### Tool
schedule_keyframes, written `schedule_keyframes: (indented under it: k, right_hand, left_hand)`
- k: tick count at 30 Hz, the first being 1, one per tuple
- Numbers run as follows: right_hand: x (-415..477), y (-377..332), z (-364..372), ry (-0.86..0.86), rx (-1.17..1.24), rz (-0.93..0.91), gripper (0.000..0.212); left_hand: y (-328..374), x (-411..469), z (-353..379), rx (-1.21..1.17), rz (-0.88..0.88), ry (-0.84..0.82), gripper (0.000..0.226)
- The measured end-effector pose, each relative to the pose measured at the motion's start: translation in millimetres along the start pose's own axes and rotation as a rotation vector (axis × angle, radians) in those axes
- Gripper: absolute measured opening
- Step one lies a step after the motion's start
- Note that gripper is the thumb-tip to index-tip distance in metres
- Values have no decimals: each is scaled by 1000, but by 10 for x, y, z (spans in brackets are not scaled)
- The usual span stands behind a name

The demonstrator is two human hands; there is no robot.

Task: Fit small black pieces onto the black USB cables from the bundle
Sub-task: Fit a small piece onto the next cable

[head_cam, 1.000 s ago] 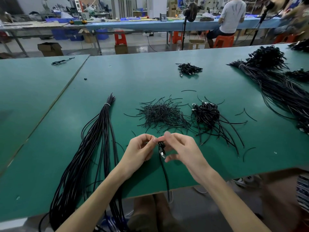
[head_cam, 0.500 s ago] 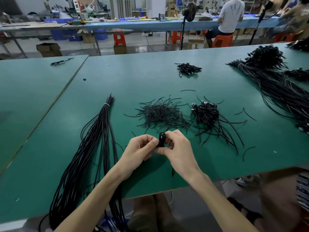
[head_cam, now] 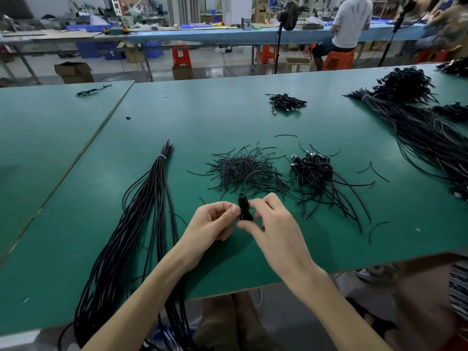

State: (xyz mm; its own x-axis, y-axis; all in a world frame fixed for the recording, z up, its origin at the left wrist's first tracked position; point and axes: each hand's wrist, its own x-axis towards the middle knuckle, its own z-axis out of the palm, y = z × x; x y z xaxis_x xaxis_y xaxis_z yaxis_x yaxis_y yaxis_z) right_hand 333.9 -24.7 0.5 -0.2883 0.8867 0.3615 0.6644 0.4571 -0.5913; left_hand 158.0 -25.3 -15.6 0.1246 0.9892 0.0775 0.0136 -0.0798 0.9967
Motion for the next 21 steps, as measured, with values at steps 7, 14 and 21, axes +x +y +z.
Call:
schedule_keyframes:
  k: [7, 14, 21]
  right_hand:
    - [-58, -89, -50, -109, 405, 220, 45]
    - [0, -65, -8, -282, 836, 573, 79]
    - [32, 51, 22, -324, 844, 628, 71]
  left_hand:
    - [-22, 6, -38, -49, 34, 118, 30]
    - [-23, -20, -19, -25, 71, 45, 19]
    - [-50, -27, -18, 90, 79, 5, 22]
